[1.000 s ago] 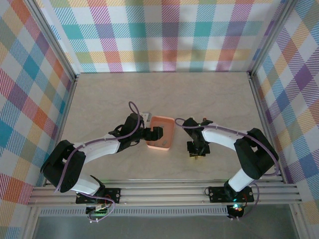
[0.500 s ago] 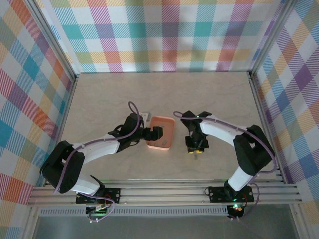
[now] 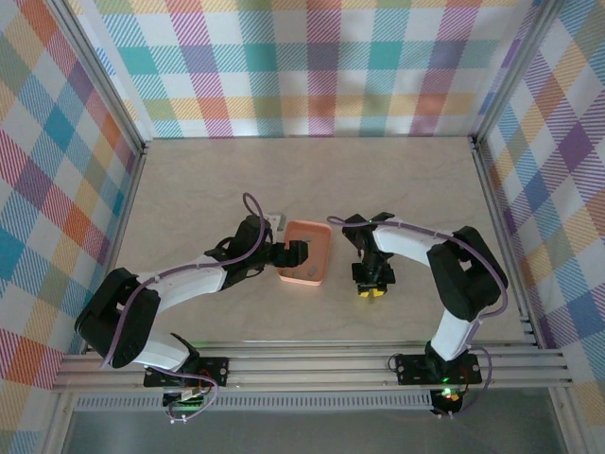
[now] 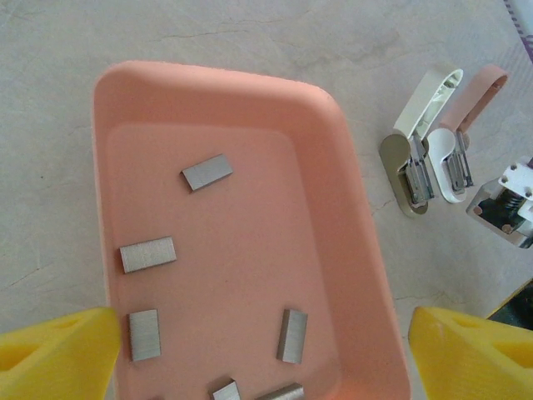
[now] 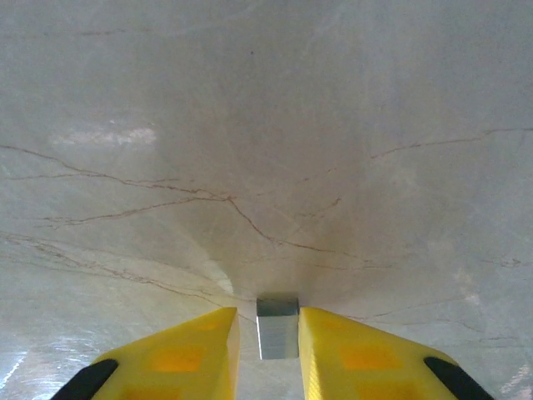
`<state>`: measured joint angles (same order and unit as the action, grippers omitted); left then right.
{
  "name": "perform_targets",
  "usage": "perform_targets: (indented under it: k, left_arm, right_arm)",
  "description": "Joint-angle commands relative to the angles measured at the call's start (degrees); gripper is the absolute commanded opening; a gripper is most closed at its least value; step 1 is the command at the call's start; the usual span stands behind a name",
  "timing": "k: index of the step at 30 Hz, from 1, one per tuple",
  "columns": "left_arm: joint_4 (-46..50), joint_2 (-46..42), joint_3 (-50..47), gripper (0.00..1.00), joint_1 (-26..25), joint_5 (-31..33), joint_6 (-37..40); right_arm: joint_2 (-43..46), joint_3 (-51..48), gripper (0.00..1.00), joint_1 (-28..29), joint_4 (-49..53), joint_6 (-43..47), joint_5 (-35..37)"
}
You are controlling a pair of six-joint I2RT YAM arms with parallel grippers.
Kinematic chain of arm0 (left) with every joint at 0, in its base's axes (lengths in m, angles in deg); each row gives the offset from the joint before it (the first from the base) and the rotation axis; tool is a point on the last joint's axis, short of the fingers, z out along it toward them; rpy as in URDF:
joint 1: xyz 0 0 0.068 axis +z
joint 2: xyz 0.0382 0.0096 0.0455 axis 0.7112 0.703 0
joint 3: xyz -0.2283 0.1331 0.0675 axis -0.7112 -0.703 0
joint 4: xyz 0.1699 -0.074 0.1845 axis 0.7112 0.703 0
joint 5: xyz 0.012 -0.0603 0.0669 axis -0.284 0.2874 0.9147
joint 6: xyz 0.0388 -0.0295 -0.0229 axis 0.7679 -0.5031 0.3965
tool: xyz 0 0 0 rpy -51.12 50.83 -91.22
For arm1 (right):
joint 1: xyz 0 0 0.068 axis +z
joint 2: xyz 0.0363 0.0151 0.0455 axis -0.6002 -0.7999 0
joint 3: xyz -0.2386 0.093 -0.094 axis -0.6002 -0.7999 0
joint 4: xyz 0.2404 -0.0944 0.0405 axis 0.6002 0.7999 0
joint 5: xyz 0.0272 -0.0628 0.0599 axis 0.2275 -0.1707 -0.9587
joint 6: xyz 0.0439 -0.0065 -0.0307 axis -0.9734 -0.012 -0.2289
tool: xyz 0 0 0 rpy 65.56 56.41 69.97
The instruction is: Load the staples into the stapler
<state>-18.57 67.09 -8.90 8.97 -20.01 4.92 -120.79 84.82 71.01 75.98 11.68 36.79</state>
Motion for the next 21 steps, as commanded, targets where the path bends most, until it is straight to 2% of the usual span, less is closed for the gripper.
perform_targets:
  k: [1, 14, 21]
  left_arm:
    - [0.0, -0.6, -0.1, 0.89, -0.8, 0.7, 1.2]
    - [0.0, -0.2, 0.1, 0.89, -0.8, 0.5, 1.2]
    - [0.3, -0.6, 0.0, 0.89, -0.8, 0.7, 1.3]
  right_arm:
    - [-0.9, -0.4, 0.24, -0.2, 1.0, 0.6, 0.1]
    - [-2.4, -0.8, 0.24, -0.2, 1.3, 0.4, 0.9]
    - [-2.9, -2.3, 0.2, -0.3, -2.0, 0.0, 0.9]
